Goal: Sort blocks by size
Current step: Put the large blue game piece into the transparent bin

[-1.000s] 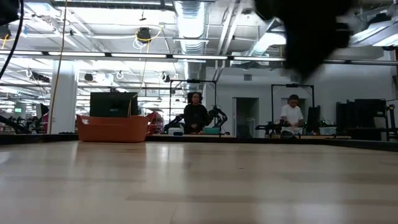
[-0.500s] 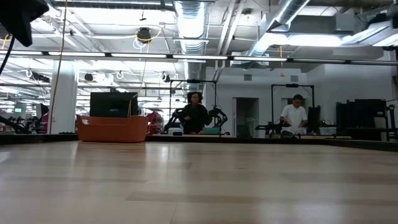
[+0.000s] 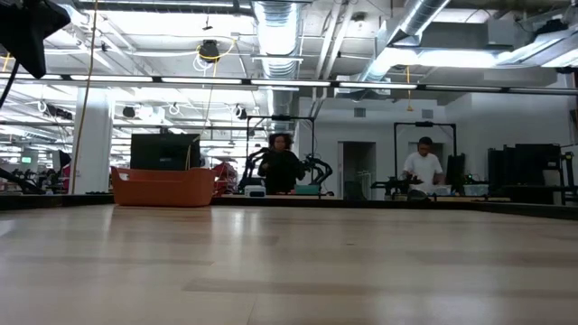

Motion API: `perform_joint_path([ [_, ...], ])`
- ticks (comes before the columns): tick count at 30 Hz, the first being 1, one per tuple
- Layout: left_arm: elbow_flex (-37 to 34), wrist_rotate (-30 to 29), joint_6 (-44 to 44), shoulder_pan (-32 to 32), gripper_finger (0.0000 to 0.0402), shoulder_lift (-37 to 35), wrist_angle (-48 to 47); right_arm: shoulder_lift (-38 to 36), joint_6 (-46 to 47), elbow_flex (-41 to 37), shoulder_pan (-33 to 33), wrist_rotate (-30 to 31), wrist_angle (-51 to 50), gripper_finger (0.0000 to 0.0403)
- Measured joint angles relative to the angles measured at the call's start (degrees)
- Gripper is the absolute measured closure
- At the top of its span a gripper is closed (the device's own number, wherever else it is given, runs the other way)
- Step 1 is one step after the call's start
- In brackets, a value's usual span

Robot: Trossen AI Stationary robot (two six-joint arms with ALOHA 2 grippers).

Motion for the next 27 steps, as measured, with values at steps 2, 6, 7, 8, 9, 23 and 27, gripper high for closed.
perform_joint_path([
  [2, 0.0, 0.1, 0.0, 0.0, 0.0116, 0.0, 0.0, 0.0, -1.1, -1.7, 0.8, -0.1, 1.3, 0.0155],
  [6, 0.0, 0.1, 0.0, 0.0, 0.0116, 0.0, 0.0, 0.0, -1.8, -5.1, 1.5, -0.7, 3.3, 0.0155],
  [7, 0.0, 0.1, 0.1, 0.0, 0.0116, 0.0, 0.0, 0.0, -1.8, -5.8, 1.5, -0.7, 3.4, 0.0155],
  [8, 0.0, 0.1, 0.3, 0.0, 0.0116, 0.0, 0.0, 0.0, -2.1, -6.5, 1.4, -0.7, 3.9, 0.0155],
  [9, 0.0, 0.1, 0.4, 0.0, 0.0116, 0.0, 0.0, 0.0, -2.3, -7.2, 1.4, -0.6, 4.7, 0.0155],
  [23, 0.0, 0.2, 0.3, 0.0, 0.0116, 0.0, -0.2, -0.1, -5.1, -12.6, -0.7, -1.8, 11.5, 0.0200],
  [27, 0.0, 0.2, 0.7, 0.0, 0.0116, 0.0, -0.2, -0.1, -5.6, -11.9, -2.5, -1.8, 11.1, 0.0241],
])
